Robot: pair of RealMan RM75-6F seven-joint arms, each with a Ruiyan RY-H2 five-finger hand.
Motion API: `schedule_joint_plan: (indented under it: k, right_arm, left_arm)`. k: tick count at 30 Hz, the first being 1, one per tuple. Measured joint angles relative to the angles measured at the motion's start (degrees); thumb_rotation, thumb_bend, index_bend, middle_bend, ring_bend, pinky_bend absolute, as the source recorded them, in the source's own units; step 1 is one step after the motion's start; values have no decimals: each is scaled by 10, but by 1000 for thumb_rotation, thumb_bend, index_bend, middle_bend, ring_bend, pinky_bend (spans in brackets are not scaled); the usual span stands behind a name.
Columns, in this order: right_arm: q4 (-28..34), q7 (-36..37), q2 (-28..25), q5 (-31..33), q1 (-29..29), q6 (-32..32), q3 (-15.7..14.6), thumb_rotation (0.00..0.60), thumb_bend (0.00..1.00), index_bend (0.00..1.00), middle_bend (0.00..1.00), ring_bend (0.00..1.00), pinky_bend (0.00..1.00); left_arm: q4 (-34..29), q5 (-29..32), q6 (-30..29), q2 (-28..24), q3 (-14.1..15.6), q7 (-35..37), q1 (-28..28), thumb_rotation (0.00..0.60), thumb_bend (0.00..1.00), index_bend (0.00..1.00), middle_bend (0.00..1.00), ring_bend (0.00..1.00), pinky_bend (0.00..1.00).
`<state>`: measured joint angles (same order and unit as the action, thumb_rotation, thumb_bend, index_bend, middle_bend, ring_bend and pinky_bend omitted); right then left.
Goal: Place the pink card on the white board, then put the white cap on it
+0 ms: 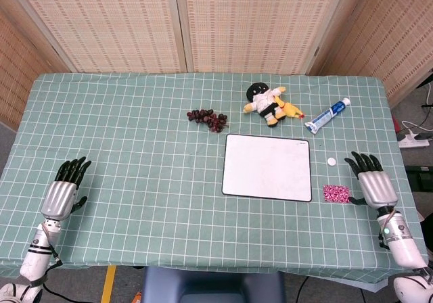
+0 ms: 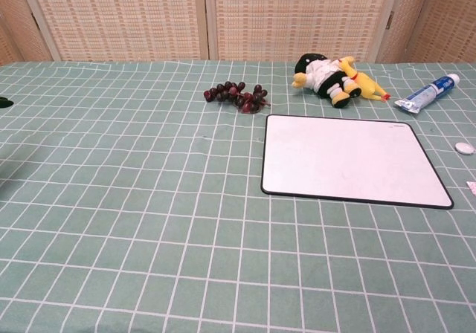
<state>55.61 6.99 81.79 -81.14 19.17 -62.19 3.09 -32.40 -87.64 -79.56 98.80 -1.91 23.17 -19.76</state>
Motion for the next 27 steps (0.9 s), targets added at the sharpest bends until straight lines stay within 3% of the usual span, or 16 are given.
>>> schedule_joint_plan:
  k: [9,27]
  right_arm:
    - [66,-91,-24,46,3,43,4,600,0,138,0,0,0]
    - [53,-131,1,71,15,76,5,600,0,138,0,0,0]
  left_arm:
    - [-4,0,3,-2,0,1,-1,600,192,0,0,0,0]
    - [-8,0,5,-4,1,3,-1,600,193,0,0,0,0]
